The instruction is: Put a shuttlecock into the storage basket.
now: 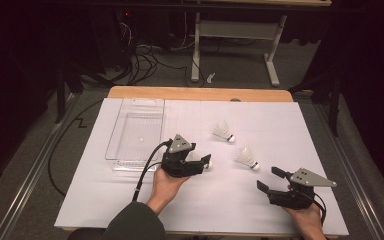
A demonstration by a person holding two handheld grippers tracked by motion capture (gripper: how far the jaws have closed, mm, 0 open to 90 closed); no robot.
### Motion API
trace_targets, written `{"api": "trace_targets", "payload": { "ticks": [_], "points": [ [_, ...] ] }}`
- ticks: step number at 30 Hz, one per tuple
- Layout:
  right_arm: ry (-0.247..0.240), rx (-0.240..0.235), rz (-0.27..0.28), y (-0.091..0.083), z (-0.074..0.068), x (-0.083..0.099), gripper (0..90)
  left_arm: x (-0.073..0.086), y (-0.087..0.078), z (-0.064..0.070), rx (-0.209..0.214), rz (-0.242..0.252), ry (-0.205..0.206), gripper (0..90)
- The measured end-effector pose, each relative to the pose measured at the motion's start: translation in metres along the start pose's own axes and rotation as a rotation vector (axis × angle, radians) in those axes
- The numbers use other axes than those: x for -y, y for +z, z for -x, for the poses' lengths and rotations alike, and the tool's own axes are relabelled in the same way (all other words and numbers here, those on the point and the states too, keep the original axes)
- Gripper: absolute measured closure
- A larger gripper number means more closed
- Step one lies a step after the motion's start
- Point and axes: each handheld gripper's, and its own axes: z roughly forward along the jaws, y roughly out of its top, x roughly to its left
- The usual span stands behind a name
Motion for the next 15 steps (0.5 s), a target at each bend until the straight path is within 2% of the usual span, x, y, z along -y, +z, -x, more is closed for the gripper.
{"api": "trace_targets", "payload": {
  "ticks": [5, 8, 15],
  "points": [
    [0.000, -0.001, -0.001, 0.000, 0.000, 0.000, 23.7, -0.001, -0.001, -0.002, -0.007, -0.014, -0.009, 34.6],
    [0.001, 0.001, -0.004, 0.000, 0.000, 0.000, 23.7, -0.004, -0.003, -0.003, -0.015, -0.039, -0.017, 34.6],
    [-0.002, -0.001, -0.009, 0.001, 0.000, 0.000, 23.8, -0.015, -0.010, -0.003, -0.045, -0.079, -0.003, 35.2]
  ]
}}
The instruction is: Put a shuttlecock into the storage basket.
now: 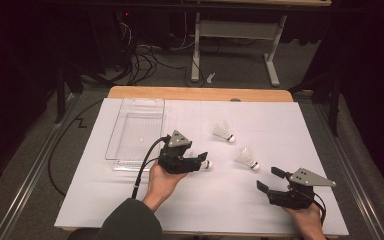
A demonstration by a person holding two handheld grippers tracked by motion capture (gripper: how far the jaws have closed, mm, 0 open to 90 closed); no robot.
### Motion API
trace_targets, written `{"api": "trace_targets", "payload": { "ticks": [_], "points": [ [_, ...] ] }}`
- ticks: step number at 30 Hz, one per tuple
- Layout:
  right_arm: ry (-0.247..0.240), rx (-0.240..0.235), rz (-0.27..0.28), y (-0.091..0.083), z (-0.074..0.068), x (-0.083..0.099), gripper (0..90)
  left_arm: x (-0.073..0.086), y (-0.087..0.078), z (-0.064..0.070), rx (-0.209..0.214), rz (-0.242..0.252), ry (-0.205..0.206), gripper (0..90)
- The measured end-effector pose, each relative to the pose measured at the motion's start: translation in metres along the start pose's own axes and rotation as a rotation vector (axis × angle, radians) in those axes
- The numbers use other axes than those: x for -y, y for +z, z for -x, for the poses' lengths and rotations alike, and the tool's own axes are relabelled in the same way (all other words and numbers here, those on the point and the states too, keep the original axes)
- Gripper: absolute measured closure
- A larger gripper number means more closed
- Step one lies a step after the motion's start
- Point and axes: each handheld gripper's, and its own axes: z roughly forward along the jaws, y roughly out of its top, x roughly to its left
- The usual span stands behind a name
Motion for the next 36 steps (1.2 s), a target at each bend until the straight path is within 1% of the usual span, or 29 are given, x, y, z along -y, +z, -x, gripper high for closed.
{"api": "trace_targets", "payload": {
  "ticks": [1, 3, 5, 7, 9, 11, 12, 16, 19, 21, 24, 27, 29, 32, 36],
  "points": [
    [0.000, 0.000, 0.000, 0.000, 0.000, 0.000, 23.8, -0.001, -0.001, 0.000, -0.014, -0.007, 0.004, 35.2],
    [0.000, 0.000, -0.001, 0.000, 0.000, 0.000, 23.8, -0.003, -0.001, -0.001, -0.018, -0.023, 0.004, 35.1],
    [-0.001, 0.000, -0.002, 0.000, 0.000, 0.000, 23.8, -0.005, -0.002, -0.001, -0.030, -0.034, 0.008, 34.7],
    [-0.002, 0.000, -0.003, 0.000, 0.000, 0.000, 23.9, -0.007, -0.002, -0.001, -0.026, -0.045, 0.002, 34.7],
    [-0.003, 0.000, -0.004, 0.000, 0.000, 0.000, 23.8, -0.008, -0.002, -0.002, -0.020, -0.064, -0.013, 34.7],
    [-0.002, 0.000, -0.006, 0.000, 0.000, 0.000, 23.8, -0.009, -0.002, -0.003, -0.021, -0.087, -0.014, 34.8],
    [-0.002, 0.000, -0.006, 0.000, 0.000, 0.000, 23.8, -0.009, -0.002, -0.003, -0.021, -0.087, -0.014, 34.8],
    [-0.003, -0.001, -0.008, 0.000, 0.000, 0.000, 23.8, -0.011, -0.002, -0.006, -0.023, -0.121, -0.023, 35.0],
    [-0.003, -0.001, -0.008, 0.000, 0.000, 0.000, 23.8, -0.012, -0.002, -0.007, -0.012, -0.169, -0.033, 36.9],
    [-0.005, -0.002, -0.008, 0.001, 0.000, 0.000, 23.8, -0.012, -0.001, -0.007, -0.007, -0.194, -0.026, 37.6],
    [-0.006, -0.002, -0.008, 0.001, 0.000, 0.000, 24.0, -0.013, 0.001, -0.007, -0.012, -0.211, -0.022, 37.9],
    [-0.006, -0.002, -0.009, 0.001, 0.000, 0.000, 24.1, -0.014, 0.003, -0.006, -0.028, -0.234, -0.015, 38.1],
    [-0.004, -0.001, -0.010, 0.000, 0.000, 0.000, 24.2, -0.014, 0.003, -0.006, -0.023, -0.246, -0.017, 38.1],
    [-0.004, -0.003, -0.011, 0.001, -0.001, 0.000, 24.5, -0.015, 0.002, -0.007, -0.011, -0.251, -0.023, 37.2],
    [-0.009, -0.006, -0.012, 0.001, -0.001, 0.000, 24.6, -0.014, 0.003, -0.007, -0.003, -0.273, -0.019, 37.8]
  ]
}}
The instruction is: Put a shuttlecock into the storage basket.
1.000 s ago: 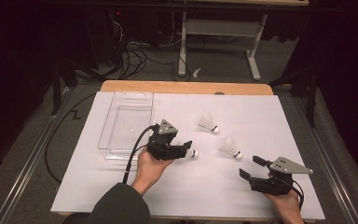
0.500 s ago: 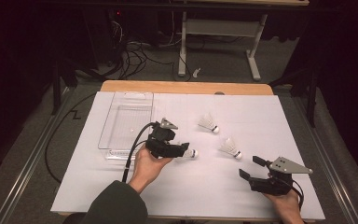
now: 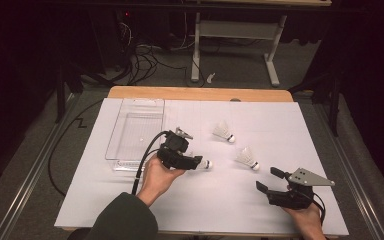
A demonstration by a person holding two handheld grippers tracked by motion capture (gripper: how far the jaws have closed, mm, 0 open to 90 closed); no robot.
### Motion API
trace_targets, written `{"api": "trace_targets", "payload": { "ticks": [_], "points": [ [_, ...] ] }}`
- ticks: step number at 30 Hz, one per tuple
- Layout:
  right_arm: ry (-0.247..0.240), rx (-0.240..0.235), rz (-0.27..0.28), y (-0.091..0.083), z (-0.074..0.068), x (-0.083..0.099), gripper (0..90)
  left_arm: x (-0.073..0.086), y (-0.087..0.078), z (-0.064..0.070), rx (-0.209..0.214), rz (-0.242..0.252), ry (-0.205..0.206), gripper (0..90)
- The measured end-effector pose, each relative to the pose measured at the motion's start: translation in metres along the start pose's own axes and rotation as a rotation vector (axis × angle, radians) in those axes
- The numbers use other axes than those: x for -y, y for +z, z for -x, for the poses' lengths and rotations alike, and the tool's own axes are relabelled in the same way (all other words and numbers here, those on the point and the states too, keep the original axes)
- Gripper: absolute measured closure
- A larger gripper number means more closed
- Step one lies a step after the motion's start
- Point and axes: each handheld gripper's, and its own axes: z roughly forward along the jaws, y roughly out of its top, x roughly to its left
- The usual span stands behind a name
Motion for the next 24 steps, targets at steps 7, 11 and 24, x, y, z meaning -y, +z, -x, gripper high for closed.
{"api": "trace_targets", "payload": {
  "ticks": [7, 11, 24],
  "points": [
    [-0.006, 0.003, 0.008, -0.001, 0.000, 0.000, 25.9, -0.002, 0.009, 0.001, 0.020, -0.094, 0.016, 42.9],
    [-0.006, 0.001, 0.005, -0.001, 0.000, 0.000, 26.0, -0.002, 0.012, 0.002, 0.023, -0.126, 0.022, 44.1],
    [-0.005, -0.004, 0.000, 0.000, 0.000, 0.000, 26.0, -0.002, 0.017, -0.001, 0.005, -0.188, 0.005, 45.2]
  ]
}}
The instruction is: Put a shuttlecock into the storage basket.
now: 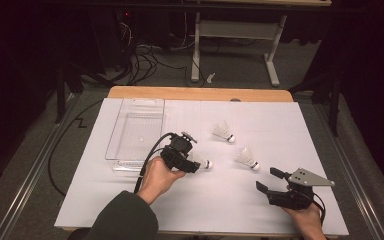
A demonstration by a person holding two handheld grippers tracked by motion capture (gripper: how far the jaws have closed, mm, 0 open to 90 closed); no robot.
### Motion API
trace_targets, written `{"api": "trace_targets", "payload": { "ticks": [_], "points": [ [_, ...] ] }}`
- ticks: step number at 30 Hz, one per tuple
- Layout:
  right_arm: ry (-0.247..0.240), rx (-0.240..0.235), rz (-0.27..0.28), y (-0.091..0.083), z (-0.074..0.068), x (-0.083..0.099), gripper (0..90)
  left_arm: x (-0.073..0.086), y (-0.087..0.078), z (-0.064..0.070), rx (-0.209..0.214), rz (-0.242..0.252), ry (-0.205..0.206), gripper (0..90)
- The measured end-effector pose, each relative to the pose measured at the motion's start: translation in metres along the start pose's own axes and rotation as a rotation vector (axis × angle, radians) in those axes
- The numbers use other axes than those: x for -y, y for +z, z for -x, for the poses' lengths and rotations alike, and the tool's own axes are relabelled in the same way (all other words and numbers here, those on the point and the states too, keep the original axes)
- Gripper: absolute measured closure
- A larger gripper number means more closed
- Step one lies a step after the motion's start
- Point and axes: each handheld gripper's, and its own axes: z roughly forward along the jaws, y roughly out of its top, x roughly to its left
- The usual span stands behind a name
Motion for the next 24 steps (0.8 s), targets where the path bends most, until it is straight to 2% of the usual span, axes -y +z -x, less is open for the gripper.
{"api": "trace_targets", "payload": {
  "ticks": [6, 12, 17, 24],
  "points": [
    [-0.001, -0.003, -0.002, 0.000, 0.000, 0.000, 25.9, 0.000, 0.001, -0.001, -0.004, -0.022, -0.009, 45.7],
    [-0.001, -0.003, -0.005, 0.000, 0.000, 0.000, 25.9, -0.002, 0.006, 0.000, 0.008, -0.049, 0.000, 47.5],
    [-0.003, -0.003, -0.005, 0.001, 0.000, 0.000, 25.9, -0.003, 0.014, -0.002, 0.013, -0.077, -0.001, 52.4],
    [-0.005, -0.007, -0.013, 0.001, -0.001, 0.000, 25.9, -0.005, 0.021, 0.000, 0.026, -0.097, 0.021, 62.1]
  ]
}}
